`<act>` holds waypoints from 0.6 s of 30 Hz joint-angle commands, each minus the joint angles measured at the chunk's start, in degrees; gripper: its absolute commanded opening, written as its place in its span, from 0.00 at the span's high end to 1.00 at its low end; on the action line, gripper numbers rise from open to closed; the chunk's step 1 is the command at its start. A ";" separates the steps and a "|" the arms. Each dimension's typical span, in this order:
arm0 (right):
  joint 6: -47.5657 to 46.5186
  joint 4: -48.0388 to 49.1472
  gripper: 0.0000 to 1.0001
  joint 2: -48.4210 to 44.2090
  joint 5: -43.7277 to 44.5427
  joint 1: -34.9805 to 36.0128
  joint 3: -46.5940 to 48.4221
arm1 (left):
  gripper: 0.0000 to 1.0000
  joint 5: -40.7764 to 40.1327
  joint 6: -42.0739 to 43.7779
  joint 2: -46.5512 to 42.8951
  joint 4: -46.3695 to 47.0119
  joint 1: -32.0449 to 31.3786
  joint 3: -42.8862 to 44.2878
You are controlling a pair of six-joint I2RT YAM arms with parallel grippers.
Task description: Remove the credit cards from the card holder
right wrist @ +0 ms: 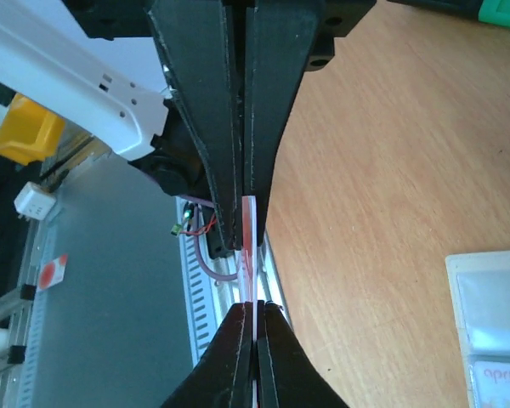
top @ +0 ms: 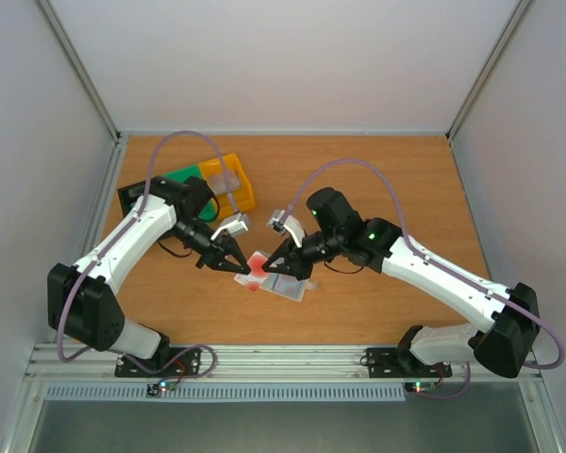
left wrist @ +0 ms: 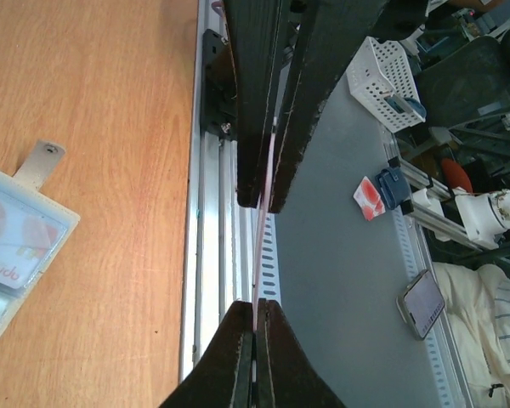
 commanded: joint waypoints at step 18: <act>57.92 23.24 0.99 3.46 5.78 -18.26 -4.89 | 0.18 -48.01 10.29 -26.26 78.28 -13.83 -17.33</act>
